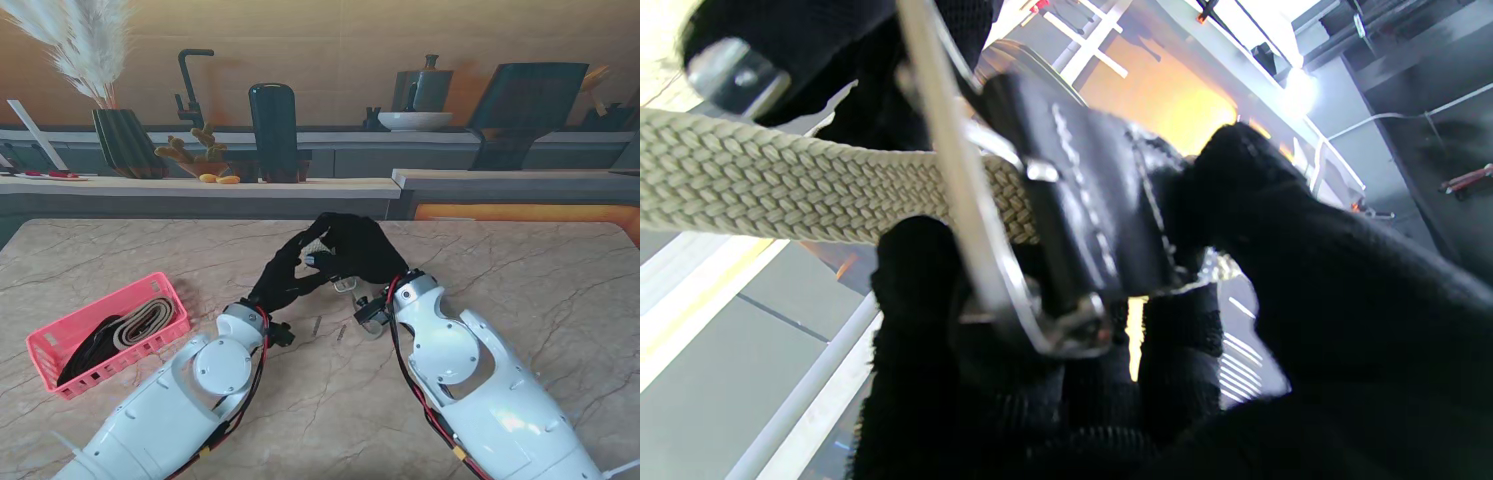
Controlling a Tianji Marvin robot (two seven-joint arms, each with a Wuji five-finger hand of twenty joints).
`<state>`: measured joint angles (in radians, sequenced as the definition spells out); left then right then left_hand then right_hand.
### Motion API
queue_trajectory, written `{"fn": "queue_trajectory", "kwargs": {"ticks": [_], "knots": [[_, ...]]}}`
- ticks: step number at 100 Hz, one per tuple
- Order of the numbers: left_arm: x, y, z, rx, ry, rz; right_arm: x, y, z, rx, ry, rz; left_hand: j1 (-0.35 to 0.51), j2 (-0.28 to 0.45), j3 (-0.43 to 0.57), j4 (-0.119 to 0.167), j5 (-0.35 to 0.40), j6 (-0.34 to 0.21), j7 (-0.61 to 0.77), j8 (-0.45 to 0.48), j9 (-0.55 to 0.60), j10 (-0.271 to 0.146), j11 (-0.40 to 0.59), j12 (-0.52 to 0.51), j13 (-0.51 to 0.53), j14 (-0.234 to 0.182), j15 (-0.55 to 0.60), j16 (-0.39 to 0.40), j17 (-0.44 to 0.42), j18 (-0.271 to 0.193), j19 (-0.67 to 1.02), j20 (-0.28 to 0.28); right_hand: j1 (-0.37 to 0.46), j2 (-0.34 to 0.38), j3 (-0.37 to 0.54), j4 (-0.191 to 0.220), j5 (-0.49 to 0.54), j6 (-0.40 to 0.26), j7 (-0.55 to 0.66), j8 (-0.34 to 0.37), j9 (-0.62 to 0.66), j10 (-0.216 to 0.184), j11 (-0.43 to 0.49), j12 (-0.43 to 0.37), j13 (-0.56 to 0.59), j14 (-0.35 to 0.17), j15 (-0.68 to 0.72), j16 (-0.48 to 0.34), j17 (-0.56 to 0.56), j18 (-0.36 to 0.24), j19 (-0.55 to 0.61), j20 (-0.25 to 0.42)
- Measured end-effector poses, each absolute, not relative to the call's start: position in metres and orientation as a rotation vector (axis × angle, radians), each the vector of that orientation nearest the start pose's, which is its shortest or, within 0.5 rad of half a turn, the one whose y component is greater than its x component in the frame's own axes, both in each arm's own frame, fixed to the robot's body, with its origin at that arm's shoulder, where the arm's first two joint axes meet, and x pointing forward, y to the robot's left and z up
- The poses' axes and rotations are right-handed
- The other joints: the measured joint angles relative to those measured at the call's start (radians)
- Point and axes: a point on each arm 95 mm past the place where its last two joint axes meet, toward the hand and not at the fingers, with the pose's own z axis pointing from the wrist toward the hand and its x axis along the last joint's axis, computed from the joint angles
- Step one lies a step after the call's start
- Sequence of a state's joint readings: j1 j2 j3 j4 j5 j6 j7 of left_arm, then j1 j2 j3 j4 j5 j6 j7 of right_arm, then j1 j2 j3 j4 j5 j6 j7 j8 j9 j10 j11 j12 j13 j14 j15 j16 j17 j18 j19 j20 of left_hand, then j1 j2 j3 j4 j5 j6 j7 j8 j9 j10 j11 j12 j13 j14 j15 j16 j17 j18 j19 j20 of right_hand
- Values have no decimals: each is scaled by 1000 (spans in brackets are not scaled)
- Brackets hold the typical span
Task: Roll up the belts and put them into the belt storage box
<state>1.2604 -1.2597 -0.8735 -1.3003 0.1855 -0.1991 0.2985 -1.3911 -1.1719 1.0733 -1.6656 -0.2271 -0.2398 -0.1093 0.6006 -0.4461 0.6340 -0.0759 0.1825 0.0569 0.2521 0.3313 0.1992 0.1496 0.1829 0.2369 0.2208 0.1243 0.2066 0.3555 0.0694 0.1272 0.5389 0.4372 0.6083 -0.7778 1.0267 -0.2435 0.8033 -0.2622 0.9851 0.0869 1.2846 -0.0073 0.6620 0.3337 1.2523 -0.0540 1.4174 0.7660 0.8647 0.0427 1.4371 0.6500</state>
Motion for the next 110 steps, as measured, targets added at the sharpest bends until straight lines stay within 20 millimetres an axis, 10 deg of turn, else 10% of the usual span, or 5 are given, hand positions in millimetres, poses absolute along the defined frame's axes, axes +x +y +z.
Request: {"fn": "queue_trajectory", "kwargs": {"ticks": [41,62,77,110], "knots": [[435,-139,-321,-1778,763,-2409,421,87,-231,-1638,-961,-2616,177,159,20,0,118,-56,357,107,386,-132,170,50,182,-67,104,-23,69,-1,167,-35,0,23,-22,-5,-1,0,-1,7,0,0,0,0,0,0,0,-9,-31,0,0,-12],[430,-146,-322,-1902,641,-2444,422,86,-232,-1664,-932,-2623,424,180,-264,-24,242,-100,491,116,588,-167,184,151,272,-76,141,-23,93,9,217,-35,0,31,-31,-6,-3,0,-3,7,0,-1,0,0,0,0,-1,-13,-40,-1,0,-12],[424,-148,-322,-2005,561,-2483,423,84,-234,-1693,-891,-2641,569,248,-508,-24,320,-139,566,116,696,-168,173,223,367,-78,188,-18,124,15,254,-35,0,31,-34,-6,-3,0,-5,9,-1,-1,0,0,0,0,-48,-38,-72,-1,-22,-13],[413,-145,-320,-2061,587,-2536,425,81,-239,-1746,-863,-2647,622,247,-544,-24,346,-140,615,171,745,-119,293,512,470,2,360,197,174,45,342,15,0,31,-32,-7,-2,0,-5,4,-105,1,89,92,-176,26,-190,-36,-341,58,-208,-24]]}}
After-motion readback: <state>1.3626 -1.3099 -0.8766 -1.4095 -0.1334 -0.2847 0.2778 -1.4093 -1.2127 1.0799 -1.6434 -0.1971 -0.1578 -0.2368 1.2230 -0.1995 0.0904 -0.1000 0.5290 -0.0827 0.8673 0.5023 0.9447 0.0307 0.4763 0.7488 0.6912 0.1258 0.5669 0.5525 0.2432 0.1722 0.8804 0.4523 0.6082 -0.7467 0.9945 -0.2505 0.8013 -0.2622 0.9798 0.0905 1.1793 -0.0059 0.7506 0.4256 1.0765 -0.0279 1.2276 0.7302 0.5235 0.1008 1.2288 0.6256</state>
